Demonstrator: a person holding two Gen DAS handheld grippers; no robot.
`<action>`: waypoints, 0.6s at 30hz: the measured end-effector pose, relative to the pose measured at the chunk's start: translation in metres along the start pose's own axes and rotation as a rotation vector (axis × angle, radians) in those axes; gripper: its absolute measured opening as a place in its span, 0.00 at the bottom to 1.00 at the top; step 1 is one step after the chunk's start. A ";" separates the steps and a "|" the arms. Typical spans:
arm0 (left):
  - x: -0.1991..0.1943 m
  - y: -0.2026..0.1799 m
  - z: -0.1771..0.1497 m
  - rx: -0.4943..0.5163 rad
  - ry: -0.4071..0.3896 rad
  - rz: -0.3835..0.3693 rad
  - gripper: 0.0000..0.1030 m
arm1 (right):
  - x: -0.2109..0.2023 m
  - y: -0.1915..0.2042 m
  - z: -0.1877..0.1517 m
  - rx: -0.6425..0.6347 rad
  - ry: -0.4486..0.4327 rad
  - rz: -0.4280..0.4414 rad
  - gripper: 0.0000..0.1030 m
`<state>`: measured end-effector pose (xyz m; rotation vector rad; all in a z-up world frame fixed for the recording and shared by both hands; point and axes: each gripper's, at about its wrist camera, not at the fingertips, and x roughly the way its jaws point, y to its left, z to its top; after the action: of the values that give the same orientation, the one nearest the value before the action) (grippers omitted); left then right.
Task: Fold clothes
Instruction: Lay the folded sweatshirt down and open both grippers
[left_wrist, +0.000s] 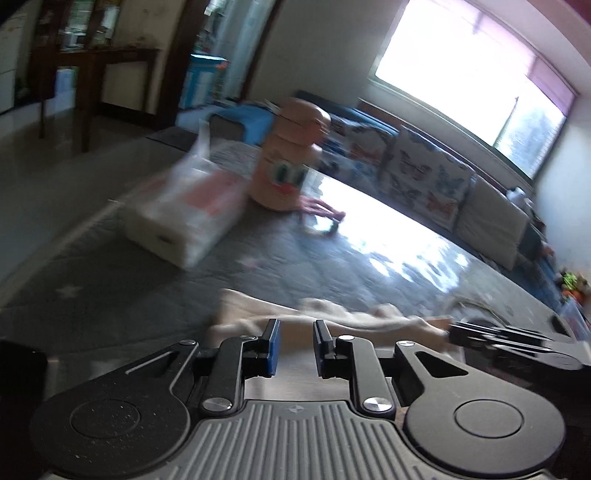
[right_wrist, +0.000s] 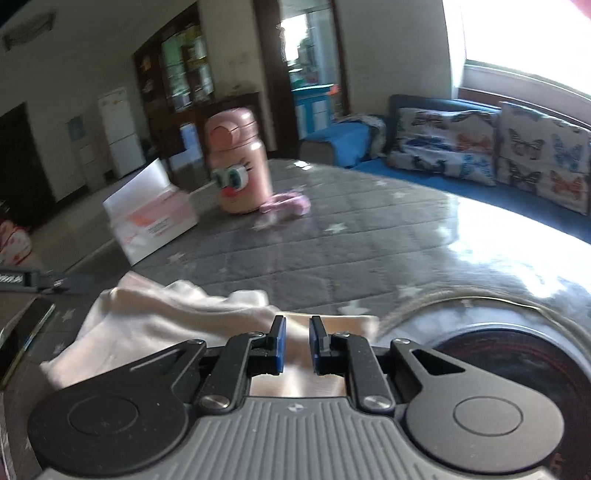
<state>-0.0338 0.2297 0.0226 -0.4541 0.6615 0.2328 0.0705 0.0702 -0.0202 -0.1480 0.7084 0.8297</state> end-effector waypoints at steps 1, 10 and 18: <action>0.006 -0.005 0.000 0.009 0.014 -0.013 0.19 | 0.005 0.003 0.000 -0.008 0.009 0.014 0.13; 0.060 -0.024 0.001 0.038 0.093 -0.012 0.19 | 0.038 0.012 0.000 -0.031 0.059 0.040 0.14; 0.052 -0.027 -0.002 0.045 0.075 -0.032 0.19 | 0.013 -0.006 0.000 -0.009 0.062 0.066 0.14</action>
<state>0.0148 0.2087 -0.0029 -0.4313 0.7310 0.1708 0.0804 0.0746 -0.0292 -0.1597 0.7708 0.8943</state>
